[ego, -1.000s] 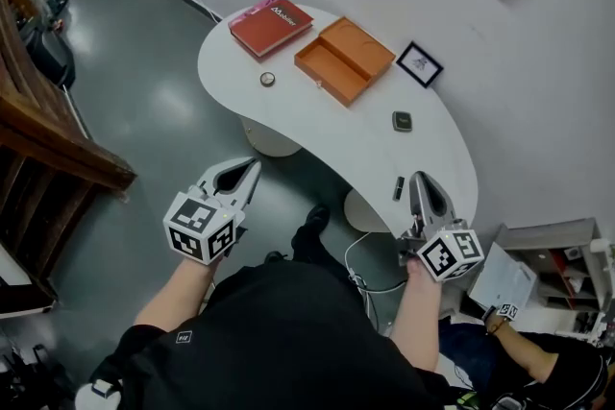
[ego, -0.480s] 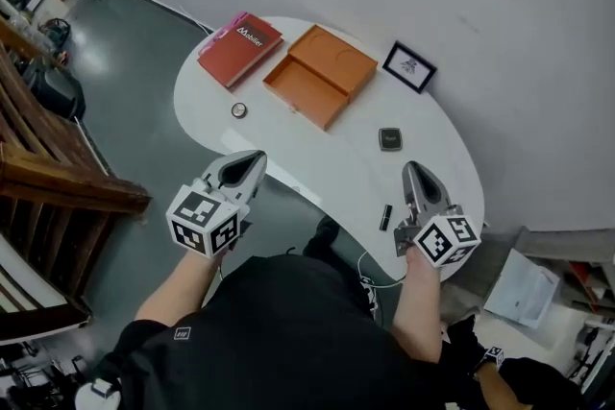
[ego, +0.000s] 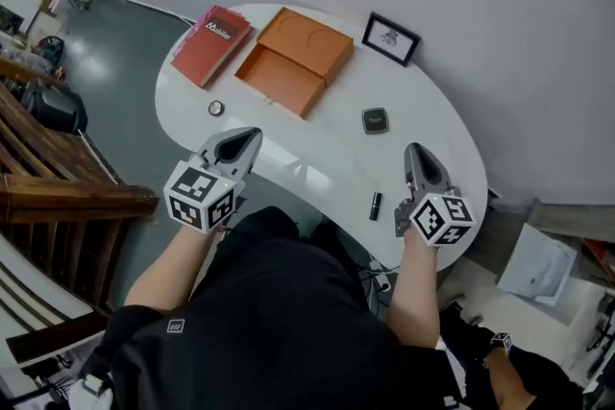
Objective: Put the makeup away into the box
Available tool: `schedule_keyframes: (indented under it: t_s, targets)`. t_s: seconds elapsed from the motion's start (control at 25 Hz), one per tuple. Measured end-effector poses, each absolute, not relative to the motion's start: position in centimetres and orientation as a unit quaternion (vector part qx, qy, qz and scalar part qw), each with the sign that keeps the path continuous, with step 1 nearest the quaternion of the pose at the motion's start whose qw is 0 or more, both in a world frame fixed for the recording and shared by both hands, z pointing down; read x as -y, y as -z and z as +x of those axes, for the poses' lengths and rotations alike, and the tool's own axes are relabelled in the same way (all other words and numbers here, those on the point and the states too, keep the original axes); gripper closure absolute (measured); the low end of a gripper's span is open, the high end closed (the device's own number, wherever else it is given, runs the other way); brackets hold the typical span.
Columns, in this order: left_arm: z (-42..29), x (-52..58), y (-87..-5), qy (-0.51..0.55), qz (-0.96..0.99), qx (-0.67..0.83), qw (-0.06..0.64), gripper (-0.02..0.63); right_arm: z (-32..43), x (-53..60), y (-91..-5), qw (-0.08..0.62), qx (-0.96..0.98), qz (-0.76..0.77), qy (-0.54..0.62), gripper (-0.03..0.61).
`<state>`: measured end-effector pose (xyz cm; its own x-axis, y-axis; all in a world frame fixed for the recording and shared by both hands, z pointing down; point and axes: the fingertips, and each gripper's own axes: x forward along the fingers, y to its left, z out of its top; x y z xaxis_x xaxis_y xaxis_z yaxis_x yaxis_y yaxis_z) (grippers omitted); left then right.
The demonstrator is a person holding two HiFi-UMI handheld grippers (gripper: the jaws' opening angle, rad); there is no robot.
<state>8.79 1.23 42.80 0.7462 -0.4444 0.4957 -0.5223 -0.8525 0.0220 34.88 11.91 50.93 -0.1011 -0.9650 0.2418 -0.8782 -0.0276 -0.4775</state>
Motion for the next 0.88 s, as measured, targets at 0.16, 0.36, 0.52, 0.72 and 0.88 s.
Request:
schedule_keyframes:
  t_s: [0.16, 0.36, 0.52, 0.72, 0.88]
  targets:
    - [10.6, -1.5, -43.8, -0.241, 0.939, 0.231, 0.083, 0.600, 33.9, -15.2, -55.4, 0.041, -0.664, -0.677, 0.315, 0.538]
    - [13.0, -2.0, -45.6, -0.242, 0.943, 0.203, 0.108, 0.598, 31.7, -18.3, -61.0, -0.047, -0.652, -0.656, 0.377, 0.464]
    - [14.3, -2.3, -45.8, -0.244, 0.943, 0.197, 0.110, 0.598, 29.4, -19.4, -63.9, -0.108, -0.663, -0.621, 0.404, 0.437]
    - [15.7, -3.0, -46.9, -0.258, 0.941, 0.185, 0.120, 0.599, 27.3, -19.9, -66.4, -0.141, -0.667, -0.597, 0.423, 0.408]
    - [17.3, -3.5, -47.2, -0.264, 0.942, 0.168, 0.119, 0.599, 26.5, -20.1, -67.3, -0.142, -0.661, -0.597, 0.431, 0.407]
